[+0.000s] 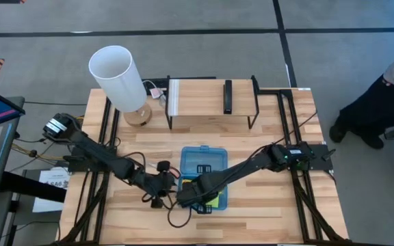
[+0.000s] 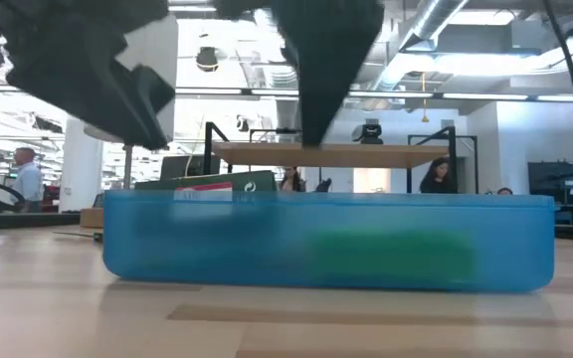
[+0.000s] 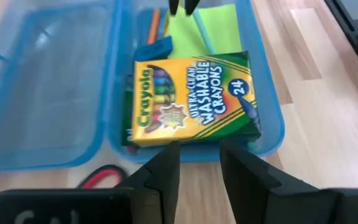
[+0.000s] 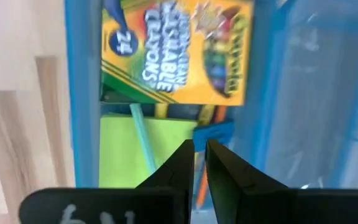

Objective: Pack school essentials
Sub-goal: Put the black scissors into the blue supply box

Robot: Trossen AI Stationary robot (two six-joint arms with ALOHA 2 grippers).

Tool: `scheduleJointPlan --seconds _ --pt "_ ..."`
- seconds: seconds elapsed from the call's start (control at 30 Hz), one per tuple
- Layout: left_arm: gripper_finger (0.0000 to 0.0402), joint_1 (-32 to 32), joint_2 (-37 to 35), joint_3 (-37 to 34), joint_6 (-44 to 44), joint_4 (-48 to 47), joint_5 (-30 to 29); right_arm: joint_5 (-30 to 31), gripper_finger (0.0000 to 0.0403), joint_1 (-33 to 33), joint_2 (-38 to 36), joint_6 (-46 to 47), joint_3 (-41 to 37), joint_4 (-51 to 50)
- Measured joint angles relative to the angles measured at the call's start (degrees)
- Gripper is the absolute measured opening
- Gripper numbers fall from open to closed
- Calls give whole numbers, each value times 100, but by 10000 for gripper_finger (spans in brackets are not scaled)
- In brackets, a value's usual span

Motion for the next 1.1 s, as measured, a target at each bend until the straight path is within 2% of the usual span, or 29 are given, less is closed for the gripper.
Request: scheduleJointPlan --seconds 0.1,0.17,0.4,0.53,0.63,0.8,1.1 --pt "102 -73 -326 0 50 -393 -309 177 66 87 -322 -19 -152 244" --pt "102 -104 -504 -6 48 -711 -462 188 66 123 -667 -59 -564 712" --pt "102 38 -576 -9 119 -1148 -490 130 66 160 -2228 211 -3325 2872" --pt "103 371 -576 -11 493 -1319 -265 131 66 72 -3122 398 -4803 4116" --pt "112 851 -578 -11 566 -1402 416 138 66 30 -3658 636 -5531 4759" --pt "145 1456 -576 -9 786 -1972 1007 215 66 71 -4083 702 -6197 5399" --pt "223 1698 -571 -9 1320 -2796 986 237 66 66 -3995 609 -6311 5556"
